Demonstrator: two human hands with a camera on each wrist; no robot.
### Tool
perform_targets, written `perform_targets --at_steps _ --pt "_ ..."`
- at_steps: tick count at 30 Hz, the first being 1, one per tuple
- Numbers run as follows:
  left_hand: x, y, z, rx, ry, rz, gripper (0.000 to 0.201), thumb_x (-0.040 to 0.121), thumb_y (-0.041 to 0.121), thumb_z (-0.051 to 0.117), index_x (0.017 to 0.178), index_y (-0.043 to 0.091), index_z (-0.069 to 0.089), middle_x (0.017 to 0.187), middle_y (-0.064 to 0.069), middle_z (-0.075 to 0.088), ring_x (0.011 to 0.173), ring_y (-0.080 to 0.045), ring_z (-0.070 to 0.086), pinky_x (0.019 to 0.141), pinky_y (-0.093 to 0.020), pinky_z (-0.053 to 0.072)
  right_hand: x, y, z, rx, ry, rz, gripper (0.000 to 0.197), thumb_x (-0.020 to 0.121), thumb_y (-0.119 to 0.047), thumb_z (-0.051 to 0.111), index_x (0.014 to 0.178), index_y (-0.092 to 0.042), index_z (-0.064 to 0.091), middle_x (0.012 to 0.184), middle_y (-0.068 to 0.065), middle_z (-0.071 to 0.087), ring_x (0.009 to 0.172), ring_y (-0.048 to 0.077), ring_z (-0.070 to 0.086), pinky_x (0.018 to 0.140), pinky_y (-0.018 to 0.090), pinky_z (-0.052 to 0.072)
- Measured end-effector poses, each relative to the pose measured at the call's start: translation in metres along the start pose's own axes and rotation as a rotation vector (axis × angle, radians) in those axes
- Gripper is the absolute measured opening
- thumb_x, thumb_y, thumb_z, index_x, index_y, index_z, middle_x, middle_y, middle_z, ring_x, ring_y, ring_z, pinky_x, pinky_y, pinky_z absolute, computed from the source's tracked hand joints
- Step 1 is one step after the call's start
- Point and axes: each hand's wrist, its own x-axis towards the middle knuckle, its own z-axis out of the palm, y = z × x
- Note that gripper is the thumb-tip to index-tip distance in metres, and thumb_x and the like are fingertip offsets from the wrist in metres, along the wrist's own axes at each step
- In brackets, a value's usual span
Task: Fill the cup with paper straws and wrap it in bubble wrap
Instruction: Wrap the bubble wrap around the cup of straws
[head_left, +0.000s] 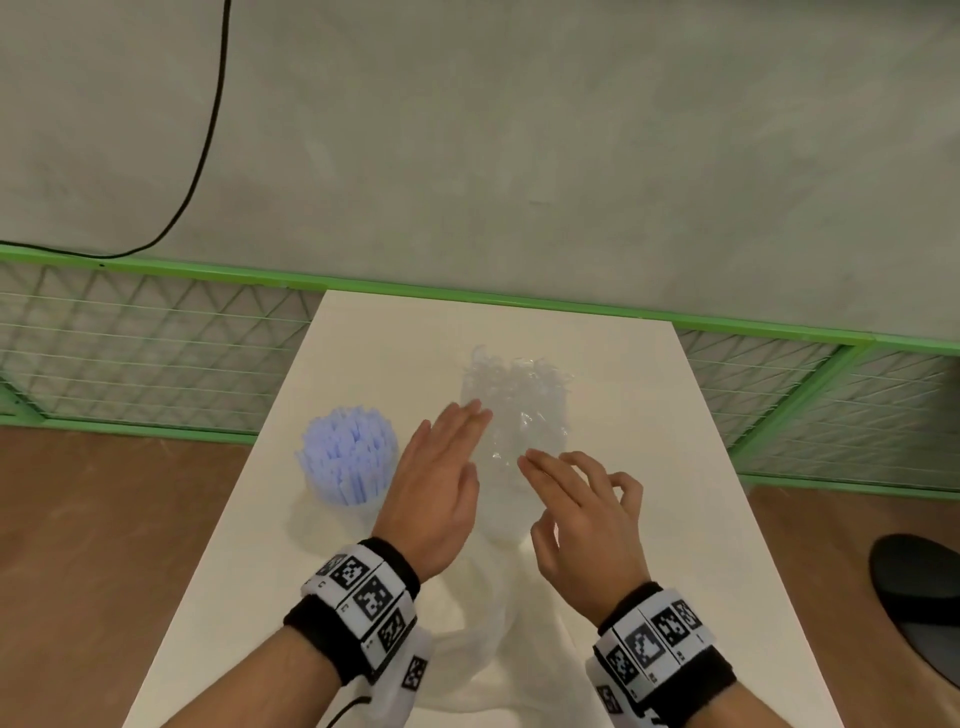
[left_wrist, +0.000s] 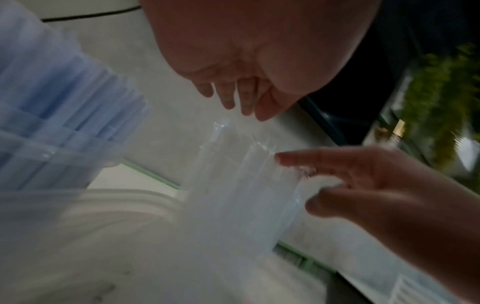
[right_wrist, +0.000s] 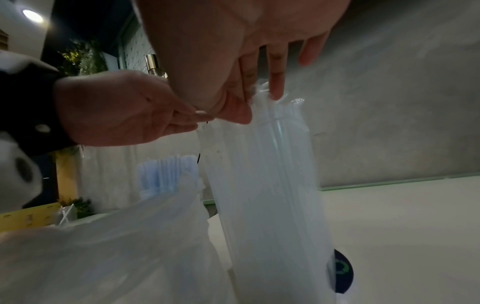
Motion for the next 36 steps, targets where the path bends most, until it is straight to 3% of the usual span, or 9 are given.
perform_targets --at_steps 4,8,11,15,20,24,26,31,36 --pt "0.028 0.003 0.002 -0.183 0.057 -0.266 0.056 0.104 0.031 0.04 0.155 0.022 0.019 0.165 0.008 0.004 0.15 -0.007 0.006 0.121 -0.027 0.009 0.02 0.009 -0.006 0.365 0.063 0.179 0.037 0.09 -0.04 0.048 0.123 -0.032 0.062 0.132 -0.017 0.056 0.124 0.01 0.046 0.098 0.037 0.032" --pt "0.075 0.008 0.007 -0.353 0.018 -0.506 0.065 0.104 0.04 0.037 0.157 0.021 0.005 0.166 0.002 0.0 0.152 -0.013 0.002 0.123 -0.033 0.006 0.068 0.009 0.006 0.631 0.002 0.638 0.062 0.098 -0.047 0.046 0.151 -0.019 0.029 0.161 0.001 0.021 0.147 0.015 0.019 0.119 0.043 0.018" --pt "0.095 0.01 0.015 -0.335 -0.062 -0.529 0.065 0.105 0.036 0.034 0.157 0.02 -0.001 0.166 -0.001 0.003 0.152 -0.018 0.001 0.123 -0.037 0.004 0.099 0.003 0.02 0.648 -0.134 0.752 0.076 0.097 -0.055 0.041 0.156 -0.016 0.012 0.164 0.003 0.011 0.15 0.018 0.012 0.121 0.043 0.013" --pt "0.096 0.008 0.023 -0.236 -0.115 -0.459 0.059 0.105 0.024 0.03 0.157 0.019 0.001 0.165 -0.003 0.006 0.152 -0.016 0.002 0.123 -0.038 -0.003 0.106 -0.001 0.031 0.67 -0.083 0.717 0.07 0.095 -0.048 0.048 0.153 -0.019 0.022 0.158 0.0 0.028 0.144 0.018 0.029 0.117 0.039 0.024" --pt "0.092 0.001 0.021 -0.424 -0.15 -0.281 0.065 0.098 0.002 0.037 0.155 0.022 0.013 0.16 0.001 0.023 0.149 -0.019 0.018 0.123 -0.045 0.009 0.098 0.002 0.028 0.937 0.07 0.652 0.05 0.086 -0.033 0.052 0.135 -0.025 0.049 0.136 -0.006 0.054 0.125 0.015 0.05 0.103 0.029 0.039" --pt "0.091 -0.007 0.012 -0.474 -0.179 -0.201 0.082 0.085 -0.005 0.041 0.153 0.028 0.011 0.151 0.01 0.023 0.145 -0.012 0.019 0.123 -0.05 0.006 0.089 0.014 0.027 0.99 0.03 0.467 0.061 0.086 -0.004 0.054 0.142 -0.025 0.043 0.145 -0.008 0.045 0.133 0.008 0.04 0.108 0.016 0.031" --pt "0.092 -0.006 0.008 -0.378 -0.194 -0.215 0.087 0.086 -0.005 0.042 0.155 0.03 0.002 0.163 0.007 0.005 0.15 -0.012 0.005 0.123 -0.05 -0.002 0.09 0.023 0.032 0.844 -0.026 0.423 0.062 0.094 -0.004 0.054 0.149 -0.019 0.032 0.154 -0.003 0.032 0.142 0.011 0.028 0.112 0.011 0.019" --pt "0.09 -0.004 -0.002 0.294 -0.33 -0.207 0.081 0.096 0.041 0.043 0.156 0.025 -0.01 0.161 0.003 -0.029 0.148 -0.015 -0.025 0.12 -0.046 -0.015 0.104 0.035 0.034 0.583 -0.084 0.561 0.07 0.094 -0.037 0.06 0.152 -0.016 0.027 0.164 0.002 0.007 0.15 0.02 0.003 0.119 0.037 0.012" --pt "0.075 0.003 -0.007 0.488 -0.244 -0.038 0.072 0.101 0.047 0.03 0.157 0.017 -0.005 0.162 -0.001 -0.025 0.15 -0.016 -0.019 0.122 -0.044 -0.01 0.111 0.046 0.027 0.495 -0.105 0.16 0.064 0.087 -0.037 0.05 0.148 -0.03 0.034 0.162 -0.008 0.013 0.15 0.018 0.003 0.116 0.041 0.011"
